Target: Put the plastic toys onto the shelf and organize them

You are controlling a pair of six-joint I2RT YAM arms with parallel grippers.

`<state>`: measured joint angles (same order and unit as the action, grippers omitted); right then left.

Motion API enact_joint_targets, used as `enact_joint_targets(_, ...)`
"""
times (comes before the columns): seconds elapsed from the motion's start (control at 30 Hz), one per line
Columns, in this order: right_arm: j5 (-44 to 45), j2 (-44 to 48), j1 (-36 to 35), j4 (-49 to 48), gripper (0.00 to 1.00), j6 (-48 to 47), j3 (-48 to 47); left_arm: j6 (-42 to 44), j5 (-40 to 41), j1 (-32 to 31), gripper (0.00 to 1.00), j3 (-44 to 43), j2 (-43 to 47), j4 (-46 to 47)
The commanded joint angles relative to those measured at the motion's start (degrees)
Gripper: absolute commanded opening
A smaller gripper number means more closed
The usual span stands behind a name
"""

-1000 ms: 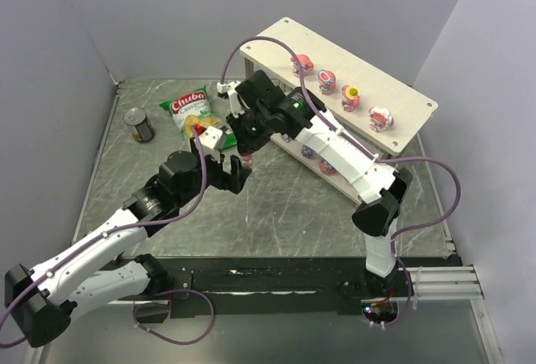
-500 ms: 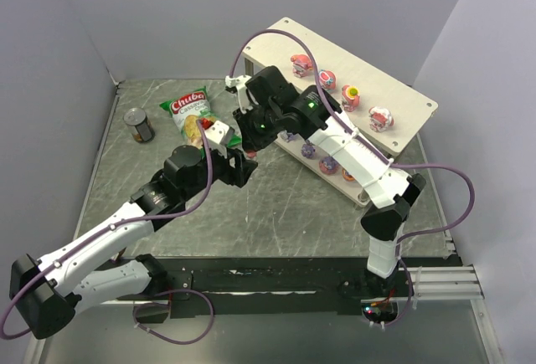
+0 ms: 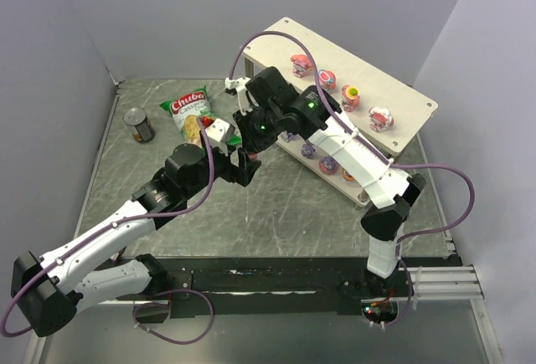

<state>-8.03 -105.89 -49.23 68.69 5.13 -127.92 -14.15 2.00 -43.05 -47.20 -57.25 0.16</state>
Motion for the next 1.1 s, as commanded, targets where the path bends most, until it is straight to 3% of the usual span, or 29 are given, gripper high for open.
enact_joint_targets(0.0, -0.41, 1.82, 0.10, -0.31, 0.00, 0.76, -0.23, 0.53, 0.55, 0.16, 0.88, -2.02, 1.09, 4.40)
enact_joint_targets(0.17, -0.67, 1.74, 0.10, -0.48, 0.00, 0.85, -0.49, 0.35, -0.42, 0.16, 0.69, -2.19, 0.04, 3.79)
enact_joint_targets(0.37, -0.75, 1.56, 0.28, -0.83, 0.00, 1.11, -0.84, 0.53, -0.68, 0.07, 0.34, -2.54, -0.40, 3.62)
enact_joint_targets(0.57, -0.49, 1.82, 0.72, -1.80, 0.03, 2.25, -1.72, 0.00, -1.12, 0.16, 0.14, -3.25, -0.93, 3.79)
enact_joint_targets(0.6, -0.41, 2.26, 0.89, -2.32, 0.05, 2.52, -1.55, -0.17, -1.21, 0.07, 0.11, -3.34, -0.93, 3.88)
enact_joint_targets(0.8, 0.56, 5.77, 2.82, -8.12, 0.38, 5.24, -0.14, -0.88, -1.56, 0.07, 0.06, -3.86, -1.02, 4.67)
enact_joint_targets(0.9, 1.09, 6.22, 4.06, -9.27, 0.48, 6.12, -1.72, -1.05, -2.34, 0.07, 0.05, -4.30, -0.93, 4.93)
enact_joint_targets(1.07, 3.19, 8.67, 5.20, -12.42, 0.56, 7.35, -2.87, -1.40, -2.44, 0.07, 0.02, -4.48, -0.49, 5.72)
